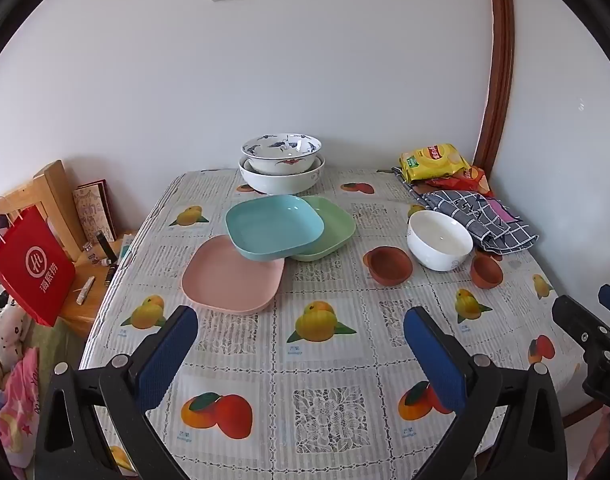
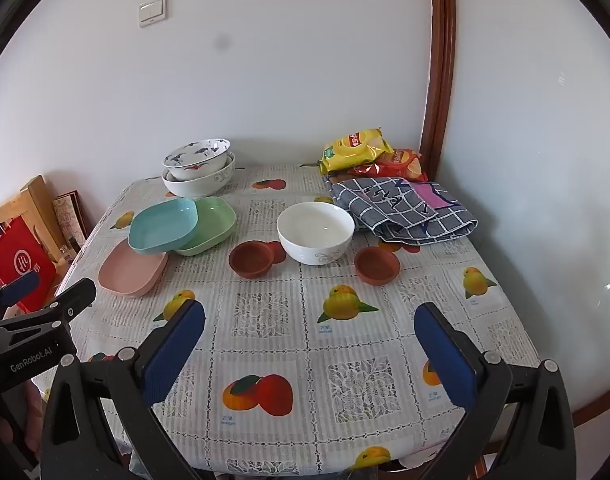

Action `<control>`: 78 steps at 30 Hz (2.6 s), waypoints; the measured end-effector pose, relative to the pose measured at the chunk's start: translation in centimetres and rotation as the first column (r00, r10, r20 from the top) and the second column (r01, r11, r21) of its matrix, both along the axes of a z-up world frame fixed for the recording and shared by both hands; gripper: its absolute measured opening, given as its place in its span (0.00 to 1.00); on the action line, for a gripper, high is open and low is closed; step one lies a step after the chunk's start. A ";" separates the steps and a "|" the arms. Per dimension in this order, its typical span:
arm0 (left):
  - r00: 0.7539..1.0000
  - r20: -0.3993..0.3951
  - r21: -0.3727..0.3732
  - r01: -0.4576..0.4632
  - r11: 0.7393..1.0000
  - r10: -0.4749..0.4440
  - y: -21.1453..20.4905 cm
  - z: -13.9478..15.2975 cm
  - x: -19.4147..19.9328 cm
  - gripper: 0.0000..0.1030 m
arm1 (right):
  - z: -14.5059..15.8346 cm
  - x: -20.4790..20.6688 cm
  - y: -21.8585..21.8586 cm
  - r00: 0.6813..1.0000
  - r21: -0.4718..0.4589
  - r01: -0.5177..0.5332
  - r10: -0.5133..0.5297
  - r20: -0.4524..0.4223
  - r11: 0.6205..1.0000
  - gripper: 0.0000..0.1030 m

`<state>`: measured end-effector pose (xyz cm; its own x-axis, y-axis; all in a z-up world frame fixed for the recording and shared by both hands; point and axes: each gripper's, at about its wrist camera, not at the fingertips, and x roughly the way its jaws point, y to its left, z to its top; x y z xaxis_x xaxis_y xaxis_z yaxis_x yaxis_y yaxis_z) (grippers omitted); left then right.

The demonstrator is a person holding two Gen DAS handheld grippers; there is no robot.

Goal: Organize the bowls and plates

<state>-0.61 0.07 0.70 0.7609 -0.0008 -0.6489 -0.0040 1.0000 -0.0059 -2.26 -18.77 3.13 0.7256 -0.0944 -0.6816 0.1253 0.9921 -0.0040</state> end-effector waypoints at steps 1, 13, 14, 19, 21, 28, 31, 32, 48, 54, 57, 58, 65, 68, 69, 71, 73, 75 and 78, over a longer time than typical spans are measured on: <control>1.000 0.001 0.001 0.001 1.000 -0.001 0.0 0.0 0.0 1.00 | 0.0 0.0 0.0 1.000 0.011 0.000 0.000 -0.006 1.000 1.00; 1.000 0.003 0.005 0.001 1.000 -0.001 0.1 -0.1 0.0 1.00 | 0.4 -0.1 0.1 1.000 0.008 0.001 -0.001 -0.001 1.000 1.00; 1.000 0.004 0.006 0.002 1.000 -0.002 0.1 -0.1 0.0 1.00 | 0.3 0.0 0.0 1.000 0.011 0.001 -0.001 0.000 1.000 1.00; 1.000 0.004 0.005 -0.002 1.000 0.002 0.0 -0.2 -0.1 1.00 | 0.1 0.0 0.0 1.000 0.016 0.002 -0.002 0.001 1.000 1.00; 1.000 0.002 0.003 -0.005 1.000 0.005 0.0 -0.3 0.1 1.00 | 0.1 0.1 0.0 1.000 0.019 0.001 -0.001 0.003 1.000 1.00; 1.000 0.008 0.009 -0.008 1.000 0.008 0.0 -0.8 1.5 1.00 | 0.0 0.7 0.1 1.000 0.022 -0.009 0.009 0.010 1.000 1.00; 1.000 0.009 0.023 -0.006 1.000 0.006 -0.3 -0.7 2.1 1.00 | -0.1 1.2 0.0 1.000 0.034 -0.009 0.009 0.008 0.999 1.00; 1.000 0.010 0.022 -0.005 1.000 0.005 -0.4 -0.6 2.2 1.00 | -0.1 1.4 -0.1 1.000 0.036 -0.010 0.010 0.007 0.999 1.00; 1.000 0.005 -0.014 0.016 1.000 -0.016 -0.5 0.5 3.1 1.00 | 0.6 2.5 -0.7 0.999 0.026 0.014 -0.015 0.041 1.000 1.00; 1.000 -0.019 -0.024 -0.015 1.000 0.015 0.9 -0.4 5.0 1.00 | 0.0 4.5 -0.6 0.999 0.045 -0.013 0.011 0.035 0.999 1.00; 0.998 -0.056 -0.035 -0.018 0.999 0.016 2.0 -1.4 6.7 1.00 | -0.6 6.2 -0.1 1.000 0.036 -0.019 0.018 0.019 0.999 1.00; 0.998 -0.060 -0.034 -0.027 0.999 0.025 2.4 -1.7 7.2 1.00 | -0.8 6.8 0.1 1.000 0.037 -0.022 0.022 0.012 0.999 1.00; 0.996 -0.079 0.030 -0.042 0.999 0.044 4.6 -3.4 11.7 0.93 | -2.4 11.6 2.7 0.994 0.059 -0.113 0.114 -0.001 0.992 0.95; 0.994 -0.096 0.049 -0.049 0.998 0.054 5.3 -4.3 14.2 0.93 | -3.8 13.9 3.8 0.989 0.083 -0.142 0.144 -0.021 0.986 0.88; 0.993 -0.105 0.057 -0.053 0.997 0.058 5.5 -4.6 15.0 0.93 | -4.4 14.7 4.2 0.988 0.094 -0.147 0.151 -0.034 0.985 0.87; 0.991 -0.116 0.070 -0.052 0.996 0.060 5.9 -5.2 16.5 0.91 | -5.7 16.4 5.0 0.984 0.116 -0.157 0.166 -0.066 0.981 0.79; 0.991 -0.126 0.062 -0.031 0.998 0.039 6.3 -5.7 18.0 0.85 | -6.8 17.9 5.7 0.979 0.131 -0.170 0.182 -0.092 0.977 0.75; 0.988 -0.153 0.061 -0.015 0.998 0.024 6.7 -6.4 19.5 0.85 | -7.7 19.4 6.4 0.975 0.139 -0.175 0.191 -0.112 0.975 0.73; 0.985 -0.173 0.055 -0.008 0.998 0.018 7.4 -7.5 21.7 0.85 | -8.8 21.4 7.4 0.970 0.159 -0.183 0.205 -0.133 0.970 0.67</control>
<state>21.14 7.51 -6.84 0.6363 0.0469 -0.7700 -0.0131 0.9987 0.0500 19.16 -11.35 -5.67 0.6110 0.1456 -0.7781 -0.0605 0.9887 0.1375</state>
